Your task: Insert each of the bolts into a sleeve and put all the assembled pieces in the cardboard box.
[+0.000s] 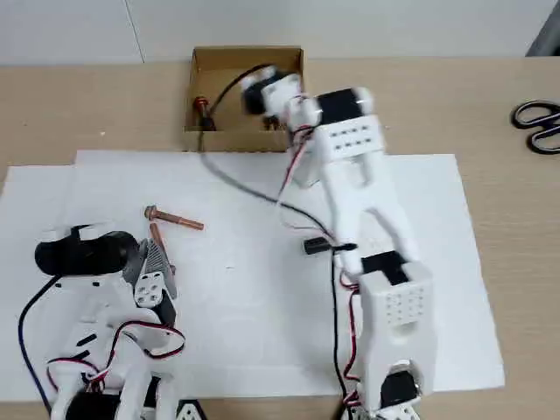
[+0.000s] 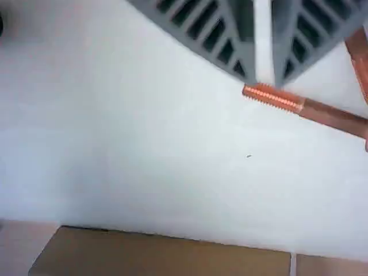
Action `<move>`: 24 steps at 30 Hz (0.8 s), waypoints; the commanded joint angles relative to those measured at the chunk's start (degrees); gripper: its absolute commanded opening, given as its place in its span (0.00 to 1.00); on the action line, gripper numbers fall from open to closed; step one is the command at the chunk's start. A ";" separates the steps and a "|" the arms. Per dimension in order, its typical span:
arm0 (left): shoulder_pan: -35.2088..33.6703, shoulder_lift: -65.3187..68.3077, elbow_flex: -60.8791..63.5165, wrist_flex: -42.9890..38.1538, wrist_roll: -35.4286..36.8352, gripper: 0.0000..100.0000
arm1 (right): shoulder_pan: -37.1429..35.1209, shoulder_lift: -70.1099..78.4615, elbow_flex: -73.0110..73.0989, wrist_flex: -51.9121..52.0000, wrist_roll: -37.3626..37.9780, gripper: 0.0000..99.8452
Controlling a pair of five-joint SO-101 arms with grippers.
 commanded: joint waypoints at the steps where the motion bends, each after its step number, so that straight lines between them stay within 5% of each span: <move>1: -0.35 0.18 -0.92 -0.09 0.00 0.01 | 3.91 -7.08 2.90 1.36 -5.98 0.00; 13: 0.09 2.55 -11.74 0.00 -2.11 0.01 | 15.34 -28.79 33.49 0.84 -7.03 0.00; 24: 0.09 35.96 -38.55 0.00 -0.97 0.01 | 22.64 -39.25 51.60 -0.75 -7.21 0.00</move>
